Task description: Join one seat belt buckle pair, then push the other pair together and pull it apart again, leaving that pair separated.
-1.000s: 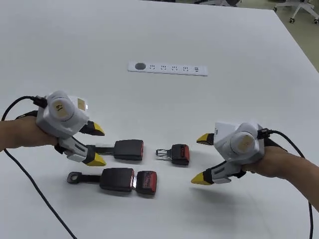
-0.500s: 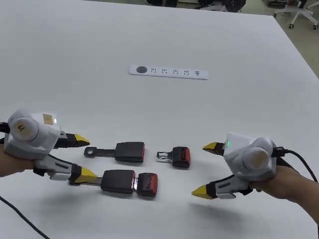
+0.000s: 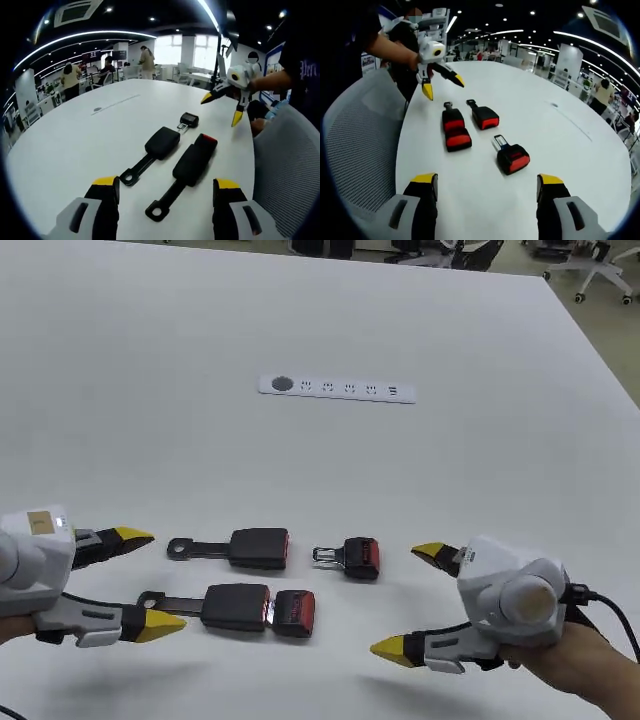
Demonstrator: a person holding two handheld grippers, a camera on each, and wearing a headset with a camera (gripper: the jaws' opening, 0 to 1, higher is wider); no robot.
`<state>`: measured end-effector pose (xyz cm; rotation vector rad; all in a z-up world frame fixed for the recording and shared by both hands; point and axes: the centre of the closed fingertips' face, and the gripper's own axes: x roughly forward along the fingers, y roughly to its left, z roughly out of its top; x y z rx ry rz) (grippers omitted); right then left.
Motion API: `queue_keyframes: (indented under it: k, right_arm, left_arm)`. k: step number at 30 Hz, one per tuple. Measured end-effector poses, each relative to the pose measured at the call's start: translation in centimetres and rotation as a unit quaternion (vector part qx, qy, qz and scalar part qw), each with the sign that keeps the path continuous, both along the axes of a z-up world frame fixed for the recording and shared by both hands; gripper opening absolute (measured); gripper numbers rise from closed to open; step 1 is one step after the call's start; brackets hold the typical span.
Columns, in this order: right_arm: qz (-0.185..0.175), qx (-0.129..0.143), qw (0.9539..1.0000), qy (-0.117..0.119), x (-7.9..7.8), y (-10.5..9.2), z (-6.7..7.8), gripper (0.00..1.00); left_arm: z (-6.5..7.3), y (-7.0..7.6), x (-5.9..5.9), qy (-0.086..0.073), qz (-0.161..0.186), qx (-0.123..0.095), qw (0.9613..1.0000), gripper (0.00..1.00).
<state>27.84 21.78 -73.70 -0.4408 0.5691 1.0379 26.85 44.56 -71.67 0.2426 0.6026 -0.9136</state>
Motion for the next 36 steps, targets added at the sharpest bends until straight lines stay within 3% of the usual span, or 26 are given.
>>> queue_keyframes:
  k: [10, 15, 20, 36]
  right_arm:
    - [-0.044, 0.044, 0.9981, -0.004, -0.9, 1.0, 0.5, 0.93]
    - [-0.053, 0.051, 0.9973, -0.007, -1.3, 1.2, 0.8, 0.99]
    - [-0.066, 0.056, 0.9962, -0.01, -1.3, 1.3, 1.0, 0.99]
    - [-0.067, 0.06, 0.9959, -0.008, -2.2, 1.8, 0.5, 0.99]
  left_arm:
    - [0.0, -0.2, -0.6, -0.009, 0.041, -0.034, 0.9985, 0.94]
    - [-0.5, 0.0, -0.6, -0.01, 0.049, -0.032, 0.9982, 0.98]
    - [-0.4, 0.0, -0.3, -0.019, 0.057, -0.049, 0.997, 1.0]
    - [-0.1, -0.8, -0.6, -0.036, 0.049, -0.034, 0.9976, 1.0]
